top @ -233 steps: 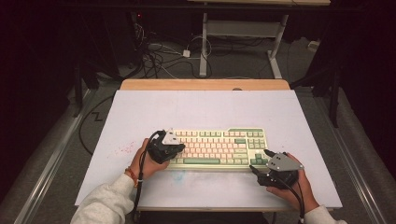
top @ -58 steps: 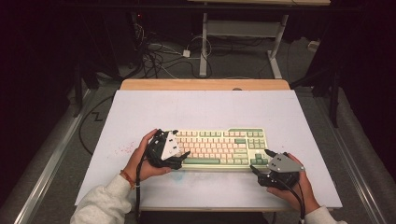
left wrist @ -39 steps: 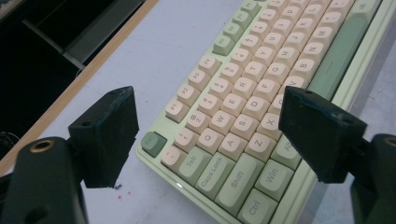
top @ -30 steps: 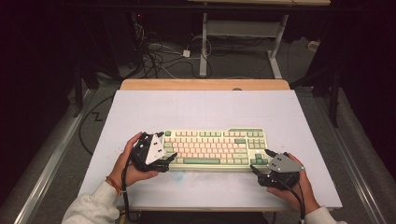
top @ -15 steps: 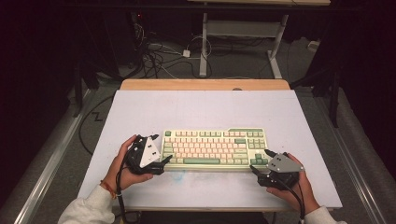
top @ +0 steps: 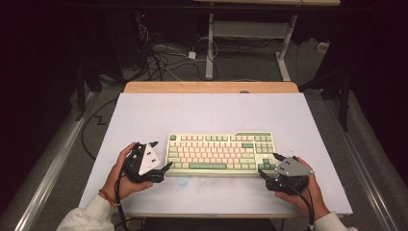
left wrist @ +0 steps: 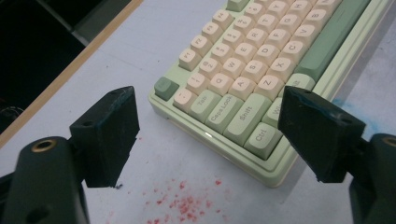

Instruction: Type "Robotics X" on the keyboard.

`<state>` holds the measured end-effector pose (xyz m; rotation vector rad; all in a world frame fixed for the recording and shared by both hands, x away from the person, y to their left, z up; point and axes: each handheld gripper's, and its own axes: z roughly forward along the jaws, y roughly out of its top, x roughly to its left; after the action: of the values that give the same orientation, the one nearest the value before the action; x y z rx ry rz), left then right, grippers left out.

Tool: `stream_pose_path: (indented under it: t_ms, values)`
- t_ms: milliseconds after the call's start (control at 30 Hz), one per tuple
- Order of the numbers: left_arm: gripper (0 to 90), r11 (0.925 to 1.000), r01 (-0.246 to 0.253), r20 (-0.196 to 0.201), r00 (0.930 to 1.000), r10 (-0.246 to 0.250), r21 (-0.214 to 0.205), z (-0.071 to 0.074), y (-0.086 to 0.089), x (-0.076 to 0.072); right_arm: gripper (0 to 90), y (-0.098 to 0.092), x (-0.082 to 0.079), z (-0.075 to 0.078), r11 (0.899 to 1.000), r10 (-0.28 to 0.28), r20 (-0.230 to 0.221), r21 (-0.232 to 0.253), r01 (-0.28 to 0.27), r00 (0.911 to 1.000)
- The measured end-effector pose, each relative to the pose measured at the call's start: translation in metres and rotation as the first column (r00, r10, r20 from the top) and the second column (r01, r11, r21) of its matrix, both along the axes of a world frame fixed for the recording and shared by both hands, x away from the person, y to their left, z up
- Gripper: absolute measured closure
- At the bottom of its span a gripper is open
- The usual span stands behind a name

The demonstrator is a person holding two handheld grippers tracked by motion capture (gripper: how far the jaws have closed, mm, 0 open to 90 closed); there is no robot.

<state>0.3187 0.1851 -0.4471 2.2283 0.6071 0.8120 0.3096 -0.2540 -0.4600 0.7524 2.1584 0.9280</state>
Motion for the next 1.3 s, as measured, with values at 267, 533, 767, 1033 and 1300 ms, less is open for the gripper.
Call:
stream_pose_path:
  t_ms: [267, 533, 767, 1033, 1300]
  values:
    - [20.2, 0.9996, -0.025, -0.020, 0.9995, 0.025, -0.010, -0.004, 0.008, -0.001, 28.8, 0.001, 0.004, 0.003, 1.000, -0.004, -0.002, 0.006, 0.005, 1.0000]
    - [22.9, 0.9994, -0.031, -0.042, 0.9986, 0.031, -0.015, -0.009, 0.011, -0.001, 50.7, 0.006, 0.013, 0.014, 0.999, 0.020, -0.019, 0.046, -0.019, 0.9996]
    - [24.2, 0.9996, -0.028, -0.059, 0.9979, 0.027, -0.003, -0.013, 0.008, -0.001, 80.9, 0.018, 0.024, 0.016, 0.996, 0.084, -0.091, 0.037, -0.081, 0.9923]
    - [28.1, 0.9997, -0.024, -0.073, 0.9970, 0.024, 0.000, -0.015, 0.008, -0.001, 90.0, 0.037, 0.040, 0.011, 0.993, 0.116, -0.154, -0.011, -0.119, 0.9812]
    - [40.0, 0.9999, -0.004, -0.096, 0.9954, 0.002, -0.014, -0.014, 0.009, -0.001, 90.0, 0.046, 0.047, 0.005, 0.991, 0.119, -0.196, -0.036, -0.129, 0.9733]
